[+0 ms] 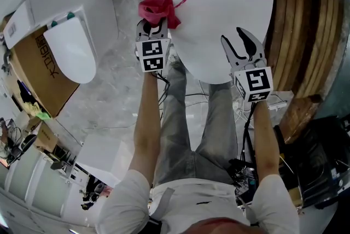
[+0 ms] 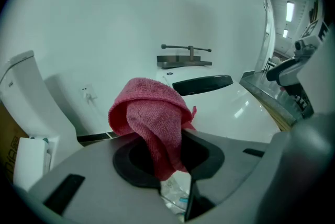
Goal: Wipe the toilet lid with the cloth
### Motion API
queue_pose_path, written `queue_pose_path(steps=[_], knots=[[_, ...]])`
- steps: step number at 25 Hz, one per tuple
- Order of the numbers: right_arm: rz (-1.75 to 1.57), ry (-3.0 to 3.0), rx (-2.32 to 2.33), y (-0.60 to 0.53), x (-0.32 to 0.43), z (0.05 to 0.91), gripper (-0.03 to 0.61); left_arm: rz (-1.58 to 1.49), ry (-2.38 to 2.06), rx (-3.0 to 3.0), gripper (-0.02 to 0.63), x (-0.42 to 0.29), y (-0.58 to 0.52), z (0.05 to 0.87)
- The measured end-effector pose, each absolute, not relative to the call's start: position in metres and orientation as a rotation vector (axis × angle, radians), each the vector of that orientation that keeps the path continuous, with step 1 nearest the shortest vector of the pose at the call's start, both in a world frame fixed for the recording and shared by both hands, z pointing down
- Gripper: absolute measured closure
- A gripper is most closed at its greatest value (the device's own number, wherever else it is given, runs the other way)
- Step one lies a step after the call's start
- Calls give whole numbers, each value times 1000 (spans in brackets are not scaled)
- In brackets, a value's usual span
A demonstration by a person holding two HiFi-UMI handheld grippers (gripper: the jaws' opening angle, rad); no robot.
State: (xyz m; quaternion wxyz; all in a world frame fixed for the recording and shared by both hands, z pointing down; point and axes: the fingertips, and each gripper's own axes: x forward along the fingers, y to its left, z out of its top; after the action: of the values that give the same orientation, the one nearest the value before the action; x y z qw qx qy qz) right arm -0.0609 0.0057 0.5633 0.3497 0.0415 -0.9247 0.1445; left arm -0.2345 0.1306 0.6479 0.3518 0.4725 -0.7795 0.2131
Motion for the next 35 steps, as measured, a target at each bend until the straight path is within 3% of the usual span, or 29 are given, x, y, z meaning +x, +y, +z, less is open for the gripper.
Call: queue_pose_path(steps=[10, 35], knots=[[375, -2395, 99, 18, -61, 563, 371, 699, -2049, 1176, 505, -246, 173, 635], [436, -2354, 204, -18, 3, 583, 372, 785, -1853, 1389, 505, -129, 100, 676]])
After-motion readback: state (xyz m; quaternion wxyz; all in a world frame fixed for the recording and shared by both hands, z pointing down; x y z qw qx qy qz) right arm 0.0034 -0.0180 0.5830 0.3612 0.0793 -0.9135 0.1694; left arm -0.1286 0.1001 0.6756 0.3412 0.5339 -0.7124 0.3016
